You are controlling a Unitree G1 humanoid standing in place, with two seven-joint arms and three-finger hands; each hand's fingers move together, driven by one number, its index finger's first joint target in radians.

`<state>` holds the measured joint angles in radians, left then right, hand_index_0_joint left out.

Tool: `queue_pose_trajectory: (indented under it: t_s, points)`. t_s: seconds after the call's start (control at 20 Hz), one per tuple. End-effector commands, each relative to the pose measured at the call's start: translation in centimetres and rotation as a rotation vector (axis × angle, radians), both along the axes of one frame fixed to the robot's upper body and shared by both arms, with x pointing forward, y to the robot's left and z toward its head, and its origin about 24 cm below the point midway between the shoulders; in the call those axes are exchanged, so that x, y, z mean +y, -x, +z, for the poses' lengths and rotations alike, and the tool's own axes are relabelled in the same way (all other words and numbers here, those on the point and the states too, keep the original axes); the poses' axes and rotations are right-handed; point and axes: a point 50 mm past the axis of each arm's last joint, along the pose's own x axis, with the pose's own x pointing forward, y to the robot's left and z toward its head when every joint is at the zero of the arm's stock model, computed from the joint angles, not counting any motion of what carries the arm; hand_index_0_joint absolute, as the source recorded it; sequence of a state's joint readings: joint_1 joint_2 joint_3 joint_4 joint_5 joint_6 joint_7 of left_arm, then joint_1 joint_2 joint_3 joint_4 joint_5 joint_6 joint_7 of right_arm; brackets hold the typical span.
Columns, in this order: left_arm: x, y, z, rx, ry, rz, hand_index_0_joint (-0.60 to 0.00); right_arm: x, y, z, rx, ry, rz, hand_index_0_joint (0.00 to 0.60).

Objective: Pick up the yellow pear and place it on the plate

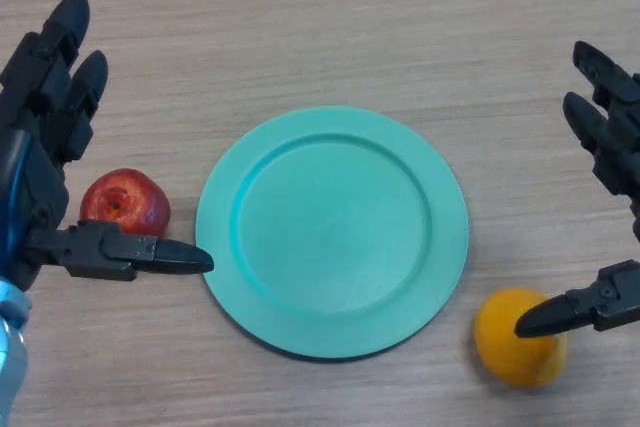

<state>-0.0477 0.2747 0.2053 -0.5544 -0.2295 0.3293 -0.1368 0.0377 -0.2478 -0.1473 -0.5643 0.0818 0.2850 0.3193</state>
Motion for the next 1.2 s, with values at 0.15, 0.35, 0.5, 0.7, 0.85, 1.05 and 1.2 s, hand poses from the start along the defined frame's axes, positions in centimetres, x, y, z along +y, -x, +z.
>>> queue_pose_trajectory:
  t_s: [0.15,0.35,0.5,0.7,0.85,1.05,1.2]
  points:
    - [0.9,1.0,3.1,-0.219,-0.06,0.041,0.0,-0.7,1.2,3.1,-0.226,0.057,-0.016,0.0]
    - [1.0,0.9,3.0,-0.228,-0.062,0.054,0.0,-0.7,1.6,2.5,-0.237,0.108,-0.01,0.0]
    - [1.0,0.9,2.8,-0.225,-0.067,0.055,0.0,-0.7,1.9,1.6,-0.263,0.135,-0.015,0.0]
    - [0.7,0.9,2.4,-0.214,-0.06,0.056,0.0,-0.9,2.6,-0.5,-0.208,0.149,-0.022,0.0]
    - [0.7,1.0,2.6,-0.221,-0.07,0.058,0.0,-0.9,2.6,-2.4,-0.185,0.192,-0.036,0.0]
    - [0.9,1.1,3.0,-0.224,-0.071,0.053,0.0,-1.0,2.1,-5.4,-0.227,0.292,-0.079,0.0]
    - [1.2,1.2,2.7,-0.234,-0.075,0.069,0.0,-1.1,1.7,-6.9,-0.219,0.267,-0.117,0.0]
